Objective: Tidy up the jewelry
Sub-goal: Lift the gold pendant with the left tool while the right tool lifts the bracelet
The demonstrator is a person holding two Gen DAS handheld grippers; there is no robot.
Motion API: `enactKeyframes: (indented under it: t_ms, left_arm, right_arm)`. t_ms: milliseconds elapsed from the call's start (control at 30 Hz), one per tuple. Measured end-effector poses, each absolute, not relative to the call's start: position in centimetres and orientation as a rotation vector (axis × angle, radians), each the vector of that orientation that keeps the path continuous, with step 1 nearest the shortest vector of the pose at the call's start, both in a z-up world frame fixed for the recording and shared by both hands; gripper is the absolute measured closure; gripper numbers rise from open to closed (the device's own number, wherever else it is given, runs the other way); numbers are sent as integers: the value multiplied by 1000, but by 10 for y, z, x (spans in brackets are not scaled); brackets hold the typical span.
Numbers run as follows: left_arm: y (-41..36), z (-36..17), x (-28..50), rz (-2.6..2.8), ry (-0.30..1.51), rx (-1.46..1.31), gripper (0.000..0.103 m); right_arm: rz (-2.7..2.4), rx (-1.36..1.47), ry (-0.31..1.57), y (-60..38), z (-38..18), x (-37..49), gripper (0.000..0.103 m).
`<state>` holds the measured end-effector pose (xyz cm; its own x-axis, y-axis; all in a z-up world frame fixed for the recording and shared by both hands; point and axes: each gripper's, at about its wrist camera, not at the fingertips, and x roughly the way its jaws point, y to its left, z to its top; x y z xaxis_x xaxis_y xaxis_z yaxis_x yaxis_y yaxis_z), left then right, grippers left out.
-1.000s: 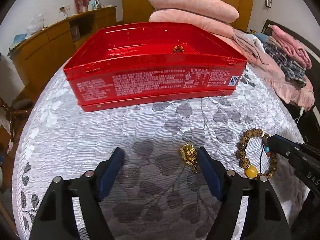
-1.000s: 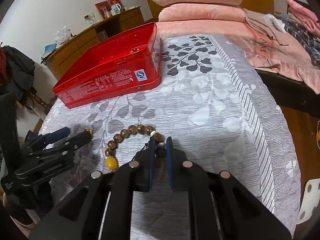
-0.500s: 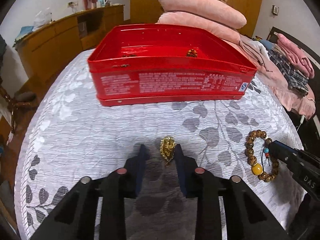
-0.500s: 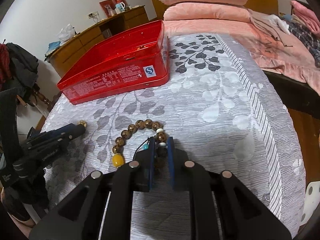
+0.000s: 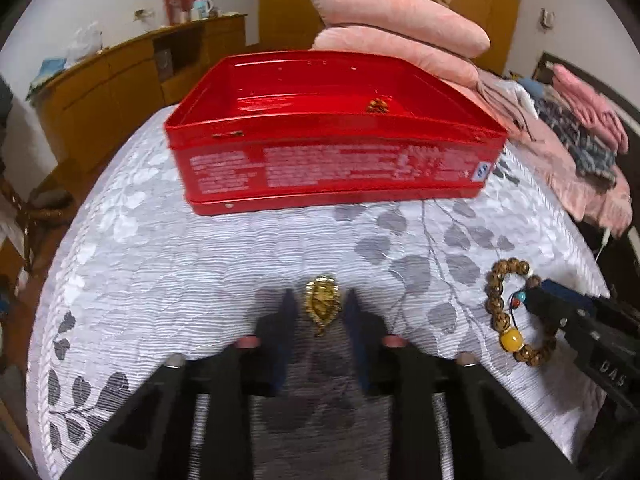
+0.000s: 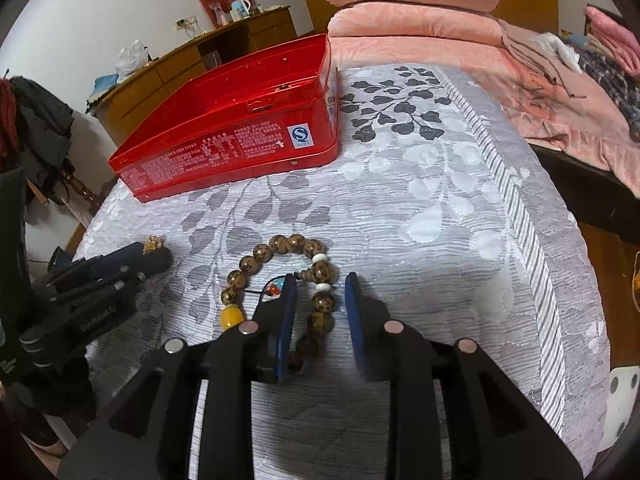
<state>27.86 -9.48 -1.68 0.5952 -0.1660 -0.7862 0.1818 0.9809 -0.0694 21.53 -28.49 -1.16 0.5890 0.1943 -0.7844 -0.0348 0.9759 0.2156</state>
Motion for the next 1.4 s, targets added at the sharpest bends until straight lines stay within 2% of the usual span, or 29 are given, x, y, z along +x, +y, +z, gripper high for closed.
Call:
enactKeyframes:
  t_ms: [133, 267, 667, 867, 933, 967, 1400]
  left_arm:
    - [-86, -16, 277, -222, 909, -13, 89]
    - [-75, -12, 267, -234, 886, -19, 89]
    - [-47, -7, 249, -238, 865, -36, 89]
    - [-47, -8, 250, -240, 865, -42, 89]
    - [-47, -8, 250, -242, 869, -46, 89]
    - [-48, -8, 251, -242, 871, -46, 89]
    - [-59, 0, 252, -241, 859, -30, 89]
  right_arm:
    - [127, 165, 932, -282, -11, 215, 90]
    - [121, 144, 926, -278, -9, 212, 92]
    - [134, 119, 937, -267, -9, 210, 90]
    - [134, 99, 942, -262, -10, 211, 83]
    - [128, 91, 940, -261, -10, 212, 86]
    - [121, 91, 940, -261, -10, 212, 91]
    - [110, 75, 908, -252, 6, 206, 93]
